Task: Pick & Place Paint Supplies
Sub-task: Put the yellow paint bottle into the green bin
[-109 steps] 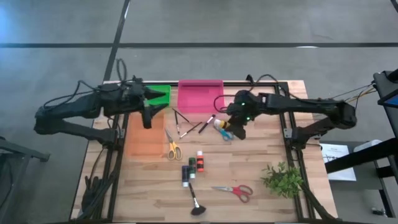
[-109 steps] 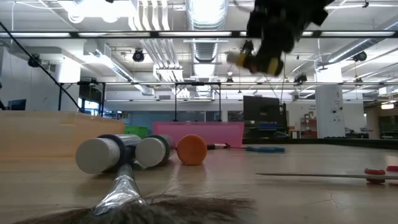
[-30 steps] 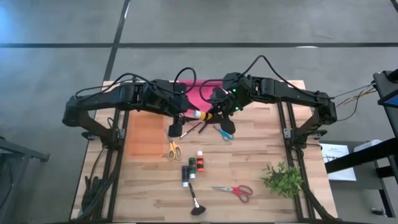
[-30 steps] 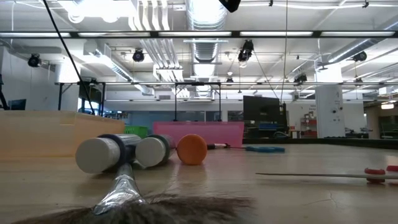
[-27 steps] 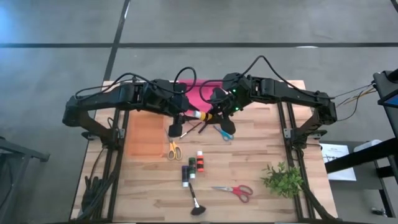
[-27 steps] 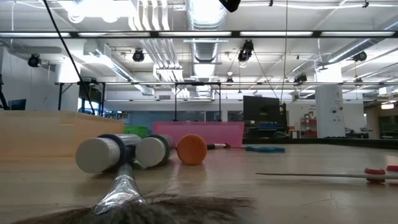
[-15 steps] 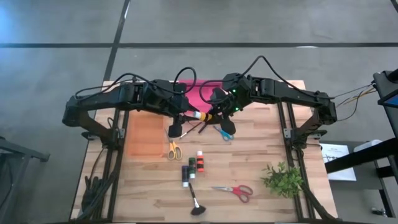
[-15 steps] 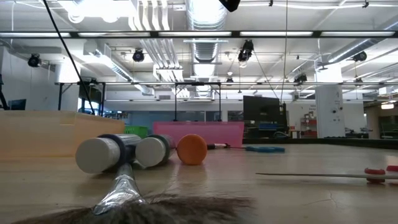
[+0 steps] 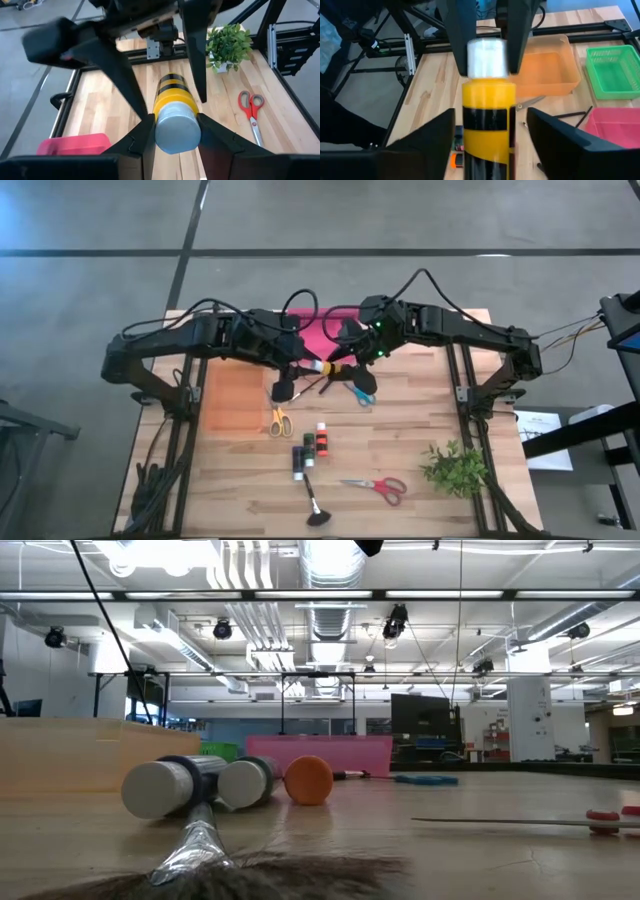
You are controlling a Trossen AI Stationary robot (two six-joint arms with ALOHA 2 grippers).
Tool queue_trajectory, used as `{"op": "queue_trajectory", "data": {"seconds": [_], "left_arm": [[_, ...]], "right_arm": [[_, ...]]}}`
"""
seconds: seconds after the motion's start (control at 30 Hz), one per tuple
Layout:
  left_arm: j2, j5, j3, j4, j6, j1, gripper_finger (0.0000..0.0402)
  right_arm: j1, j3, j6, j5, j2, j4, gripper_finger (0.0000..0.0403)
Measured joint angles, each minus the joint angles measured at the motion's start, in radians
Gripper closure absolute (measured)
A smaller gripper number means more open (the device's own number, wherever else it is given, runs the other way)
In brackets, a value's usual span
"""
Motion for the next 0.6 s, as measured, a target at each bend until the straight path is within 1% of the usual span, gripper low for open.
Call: {"op": "queue_trajectory", "data": {"seconds": [0.1,0.23,0.37,0.43,0.6], "left_arm": [[-0.002,0.0,0.0,-0.004,0.0,0.0,0.0281],[-0.002,0.0,0.0,-0.026,0.0,0.0,0.0281],[-0.002,0.001,0.0,-0.055,0.001,0.0,0.0281],[-0.002,0.0,0.0,-0.084,-0.001,0.0,0.0281],[-0.006,0.001,0.0,-0.225,-0.019,0.0,0.0281]], "right_arm": [[0.001,0.0,-0.002,0.008,0.0,-0.003,0.012],[0.001,0.0,-0.004,0.01,-0.003,-0.006,0.0096],[0.001,0.0,-0.003,0.011,-0.003,-0.016,0.009],[0.001,0.0,-0.004,0.027,-0.004,-0.034,0.009],[-0.001,-0.001,-0.001,0.038,-0.004,-0.094,0.009]]}}
